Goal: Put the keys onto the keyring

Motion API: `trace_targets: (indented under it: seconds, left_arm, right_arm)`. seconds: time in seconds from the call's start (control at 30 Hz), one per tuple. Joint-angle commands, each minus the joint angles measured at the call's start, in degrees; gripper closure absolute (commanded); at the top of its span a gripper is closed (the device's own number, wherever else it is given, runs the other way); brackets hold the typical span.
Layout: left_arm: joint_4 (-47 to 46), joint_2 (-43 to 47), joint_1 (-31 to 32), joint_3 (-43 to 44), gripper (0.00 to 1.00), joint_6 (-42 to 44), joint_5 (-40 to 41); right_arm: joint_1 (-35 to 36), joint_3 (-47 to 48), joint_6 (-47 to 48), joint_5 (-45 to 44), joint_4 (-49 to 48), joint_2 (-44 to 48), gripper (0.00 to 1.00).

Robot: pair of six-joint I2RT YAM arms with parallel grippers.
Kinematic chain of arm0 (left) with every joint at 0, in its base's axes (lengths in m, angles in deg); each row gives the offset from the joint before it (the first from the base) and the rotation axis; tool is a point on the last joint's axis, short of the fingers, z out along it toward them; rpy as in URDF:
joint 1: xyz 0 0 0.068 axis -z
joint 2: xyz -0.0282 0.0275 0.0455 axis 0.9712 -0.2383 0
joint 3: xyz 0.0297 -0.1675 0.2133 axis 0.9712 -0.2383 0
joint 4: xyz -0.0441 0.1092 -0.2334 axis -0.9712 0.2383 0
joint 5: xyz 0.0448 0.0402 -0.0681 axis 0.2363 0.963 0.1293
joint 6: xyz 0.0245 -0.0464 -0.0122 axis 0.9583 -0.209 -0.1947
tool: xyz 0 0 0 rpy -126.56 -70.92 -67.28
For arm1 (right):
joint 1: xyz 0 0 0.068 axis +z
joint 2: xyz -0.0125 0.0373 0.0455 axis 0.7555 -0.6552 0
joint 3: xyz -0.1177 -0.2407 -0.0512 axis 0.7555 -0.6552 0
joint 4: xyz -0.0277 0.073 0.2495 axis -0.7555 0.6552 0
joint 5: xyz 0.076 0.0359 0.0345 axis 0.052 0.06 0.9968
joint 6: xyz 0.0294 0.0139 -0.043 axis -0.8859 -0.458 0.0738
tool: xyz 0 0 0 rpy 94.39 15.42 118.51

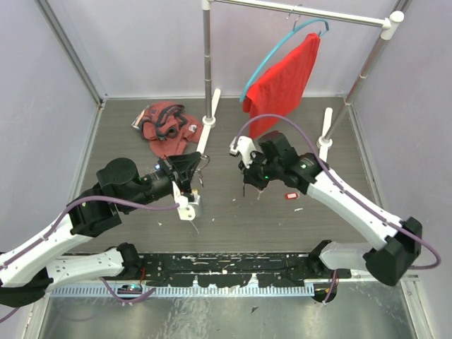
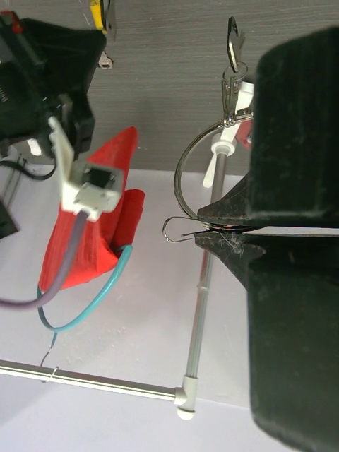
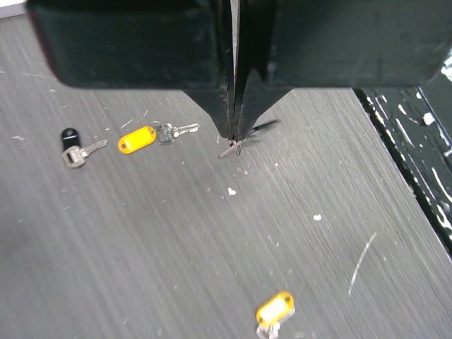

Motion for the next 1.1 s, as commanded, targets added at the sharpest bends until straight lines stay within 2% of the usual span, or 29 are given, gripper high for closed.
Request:
trace_targets:
  seconds: [0.0,0.23,0.33,0.43,0.5,0.63,0.83,0.97,1.07]
  left_arm:
    - [-3.1,-0.1,0.2,2.4,1.00,-2.7,-2.8]
    - [-4.0,-0.1,0.2,2.9,1.00,-7.0,-7.7]
    - [-4.0,-0.1,0.1,3.1,1.00,-8.1,-9.6]
    - [-3.6,-0.4,0.2,3.7,1.00,-9.0,-11.6]
    - [-3.4,-0.6,0.1,4.0,1.00,-9.6,-13.6]
    - [-3.3,-0.6,0.2,4.8,1.00,-11.1,-16.6]
    - [-0.3,-1.3,0.2,6.2,1.00,-11.0,-19.0]
    - [3.1,-2.1,0.2,7.7,1.00,-9.6,-19.9]
    - [6.2,-3.3,0.1,9.1,1.00,-7.4,-20.0]
  right_arm:
    - [0.0,2.0,-1.8,-0.7,-5.8,7.1,0.99]
    - [0.0,3.4,-5.9,1.4,-13.7,16.1,0.99]
    - [0.0,2.8,-4.1,4.2,-16.4,19.2,0.99]
    - [0.0,3.0,-4.3,2.7,-19.5,20.2,0.99]
    - [0.0,4.1,-3.3,5.5,-20.0,19.9,0.99]
    - [0.0,4.1,6.1,14.2,-22.0,20.2,0.99]
    - [0.0,5.2,19.0,21.7,-24.7,21.0,0.99]
    - [0.0,7.6,22.2,24.2,-23.4,20.1,0.99]
    - [0.0,10.1,26.3,25.5,-18.3,18.7,0.99]
